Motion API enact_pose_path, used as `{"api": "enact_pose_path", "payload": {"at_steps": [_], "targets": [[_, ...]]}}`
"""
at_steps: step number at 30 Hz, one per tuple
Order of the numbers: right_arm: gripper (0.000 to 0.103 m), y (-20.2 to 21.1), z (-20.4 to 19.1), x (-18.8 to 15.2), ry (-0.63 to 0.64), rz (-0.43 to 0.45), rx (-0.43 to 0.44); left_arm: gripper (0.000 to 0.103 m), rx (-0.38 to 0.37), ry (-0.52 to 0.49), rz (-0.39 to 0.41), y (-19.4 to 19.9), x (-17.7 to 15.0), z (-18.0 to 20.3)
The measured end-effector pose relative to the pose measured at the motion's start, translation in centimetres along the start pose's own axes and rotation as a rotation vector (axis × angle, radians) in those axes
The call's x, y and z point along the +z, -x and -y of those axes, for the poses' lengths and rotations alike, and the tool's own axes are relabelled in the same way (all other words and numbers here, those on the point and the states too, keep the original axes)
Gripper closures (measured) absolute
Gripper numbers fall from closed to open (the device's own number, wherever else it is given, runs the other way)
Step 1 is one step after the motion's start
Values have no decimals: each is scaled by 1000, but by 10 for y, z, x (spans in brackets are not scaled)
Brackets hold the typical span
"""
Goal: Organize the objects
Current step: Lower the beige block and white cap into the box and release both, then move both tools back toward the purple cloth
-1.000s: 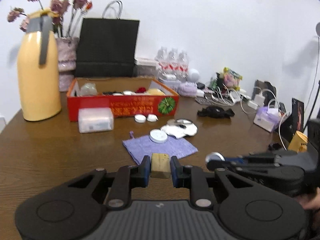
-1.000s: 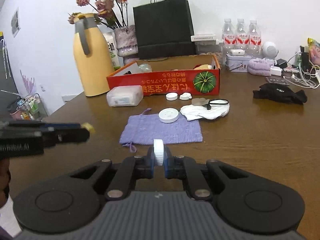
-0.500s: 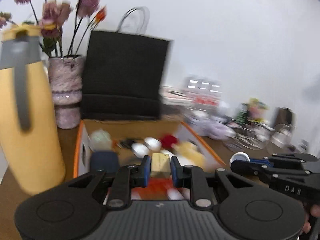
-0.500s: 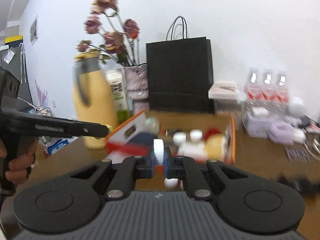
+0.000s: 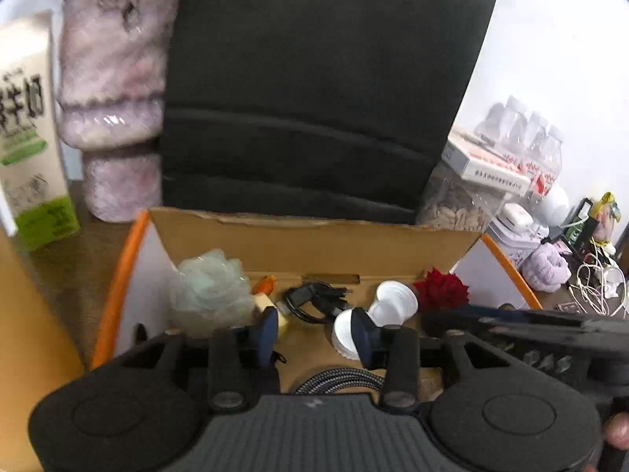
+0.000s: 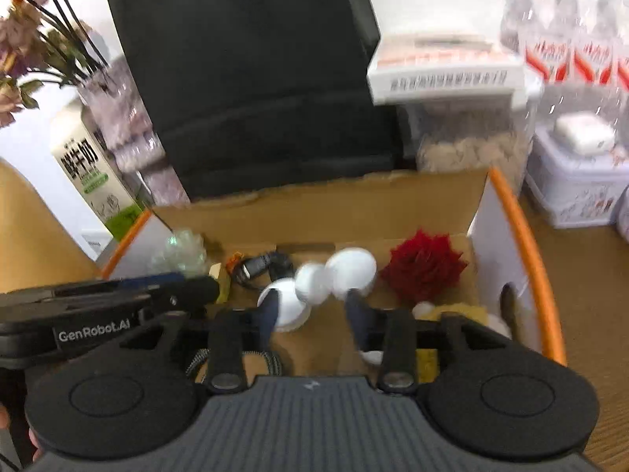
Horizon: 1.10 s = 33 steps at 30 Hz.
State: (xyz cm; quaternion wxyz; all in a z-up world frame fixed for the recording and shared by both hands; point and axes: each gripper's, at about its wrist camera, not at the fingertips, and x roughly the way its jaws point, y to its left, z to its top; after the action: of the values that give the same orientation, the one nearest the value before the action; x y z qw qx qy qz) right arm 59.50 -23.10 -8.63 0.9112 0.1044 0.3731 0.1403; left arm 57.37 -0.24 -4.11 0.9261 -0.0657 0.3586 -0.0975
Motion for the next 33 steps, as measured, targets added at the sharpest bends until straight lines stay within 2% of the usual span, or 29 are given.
{"api": "enact_pose_path", "payload": {"at_steps": [5,6,8,11,14,16,18,21,22,24,26,28,30,33], "targets": [[54,43,-1,10,26,77,-12,50,-11,-17,94,57,11,14],[53,54,-2,12,38,91,-23,44,-17,-22,125,75,13,17],[45,80,-7,10,66,129,-43,36,-7,-34,178,106,13,25],[35,125,-19,-5,123,178,-33,26,16,-105,255,156,-8,40],[22,173,-30,-46,176,240,-30,17,22,-168,300,209,-60,52],[20,204,-34,-85,192,258,-13,11,-17,-162,310,238,-105,54],[18,232,-38,-131,194,259,10,8,-90,-154,304,267,-155,56],[10,273,-41,-205,177,256,43,6,-232,-153,223,302,-233,51],[9,287,-40,-229,160,255,44,6,-252,-144,192,312,-256,47],[9,317,-31,-278,103,242,26,7,-220,-135,118,329,-289,42],[9,340,-25,-308,87,183,11,7,-175,-146,93,345,-301,38],[6,366,-20,-326,78,169,-50,6,-149,-141,118,361,-302,32],[5,385,-19,-330,49,200,-116,6,-133,-124,126,369,-297,29],[5,399,-26,-331,54,263,-91,6,-89,-105,157,371,-288,36]]}}
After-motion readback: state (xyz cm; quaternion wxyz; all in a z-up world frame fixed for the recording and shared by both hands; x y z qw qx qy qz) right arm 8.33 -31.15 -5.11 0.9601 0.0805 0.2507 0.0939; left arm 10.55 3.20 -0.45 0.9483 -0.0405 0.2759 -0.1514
